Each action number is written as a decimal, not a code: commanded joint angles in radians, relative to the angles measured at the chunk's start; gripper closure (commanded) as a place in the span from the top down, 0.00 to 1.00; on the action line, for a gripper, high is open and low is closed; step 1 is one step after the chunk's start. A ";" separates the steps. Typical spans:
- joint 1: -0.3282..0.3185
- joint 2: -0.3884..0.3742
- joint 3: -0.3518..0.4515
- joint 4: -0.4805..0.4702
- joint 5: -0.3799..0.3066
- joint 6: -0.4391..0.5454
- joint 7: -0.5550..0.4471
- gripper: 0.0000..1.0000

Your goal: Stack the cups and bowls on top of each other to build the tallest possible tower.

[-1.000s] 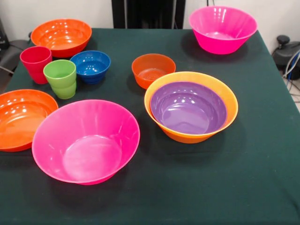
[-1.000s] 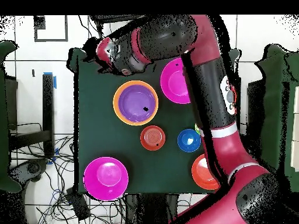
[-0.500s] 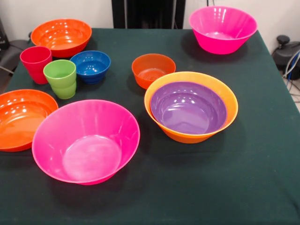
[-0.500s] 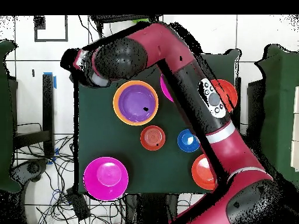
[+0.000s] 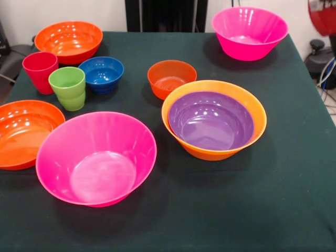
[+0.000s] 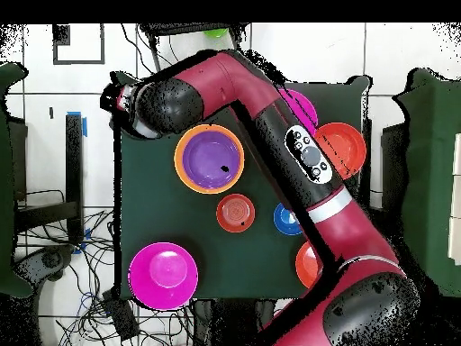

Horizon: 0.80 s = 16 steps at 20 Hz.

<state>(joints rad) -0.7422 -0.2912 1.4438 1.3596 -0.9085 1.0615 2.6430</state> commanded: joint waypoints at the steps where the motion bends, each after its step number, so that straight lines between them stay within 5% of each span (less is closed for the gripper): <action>1: 0.047 -0.012 -0.281 0.019 -0.122 -0.084 -0.119 1.00; 9: 0.108 -0.094 -0.382 0.072 -0.136 -0.161 -0.010 1.00; 16: 0.158 -0.212 -0.428 0.196 -0.029 -0.159 0.129 1.00</action>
<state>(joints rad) -0.6455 -0.4164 1.1829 1.4300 -0.9274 0.9165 2.6430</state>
